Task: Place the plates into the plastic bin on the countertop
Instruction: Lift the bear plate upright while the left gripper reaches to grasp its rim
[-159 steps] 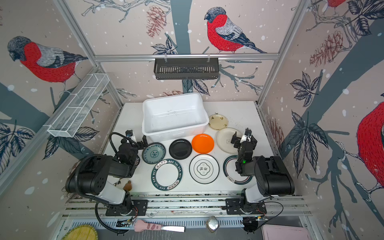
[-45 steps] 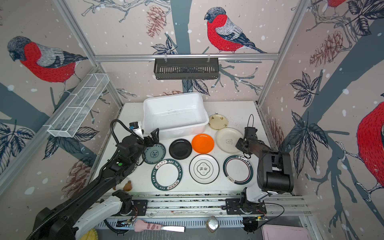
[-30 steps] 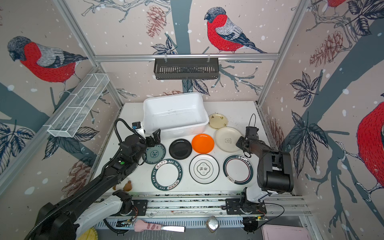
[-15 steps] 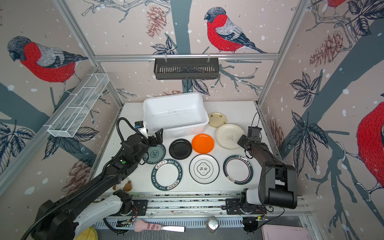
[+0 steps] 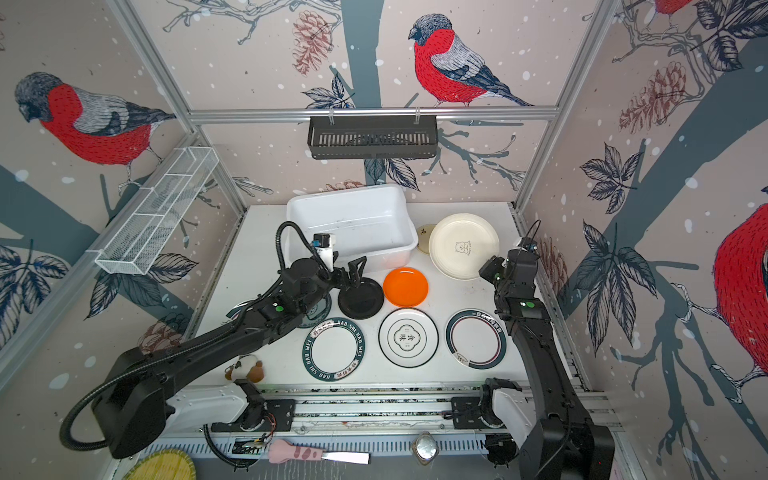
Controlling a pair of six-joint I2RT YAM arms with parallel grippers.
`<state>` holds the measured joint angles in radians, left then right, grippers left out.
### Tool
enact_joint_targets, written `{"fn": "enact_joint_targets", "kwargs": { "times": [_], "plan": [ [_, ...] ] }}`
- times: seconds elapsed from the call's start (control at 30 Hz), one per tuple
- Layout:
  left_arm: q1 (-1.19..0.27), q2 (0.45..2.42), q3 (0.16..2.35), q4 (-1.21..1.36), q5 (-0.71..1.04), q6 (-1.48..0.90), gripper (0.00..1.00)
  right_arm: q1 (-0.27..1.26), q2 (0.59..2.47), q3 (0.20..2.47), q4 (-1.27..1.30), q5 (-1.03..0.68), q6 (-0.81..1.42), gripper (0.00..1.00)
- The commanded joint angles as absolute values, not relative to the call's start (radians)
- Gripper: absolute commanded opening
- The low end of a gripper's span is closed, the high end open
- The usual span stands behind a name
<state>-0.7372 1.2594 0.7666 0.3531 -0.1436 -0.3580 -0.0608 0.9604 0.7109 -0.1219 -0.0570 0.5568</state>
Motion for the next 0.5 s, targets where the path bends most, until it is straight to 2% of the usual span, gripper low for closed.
{"fn": "enact_joint_targets", "kwargs": {
  "times": [0.0, 0.2, 0.3, 0.47],
  "plan": [
    [-0.779, 1.332, 0.839, 0.439, -0.020, -0.344, 0.95, -0.017, 0.937, 0.730, -0.104, -0.051, 0.517, 0.00],
    [-0.838, 1.447, 0.943, 0.460, 0.053, -0.337, 0.79, 0.069, 0.898, 0.720, -0.097, -0.035, 0.483, 0.00],
    [-0.839, 1.492, 0.974, 0.494, 0.093, -0.358, 0.72, 0.075, 0.874, 0.687, -0.059, -0.080, 0.485, 0.00],
    [-0.839, 1.553, 1.040, 0.505, 0.129, -0.349, 0.68, 0.085, 0.845, 0.652, -0.012, -0.128, 0.471, 0.00]
  ]
}}
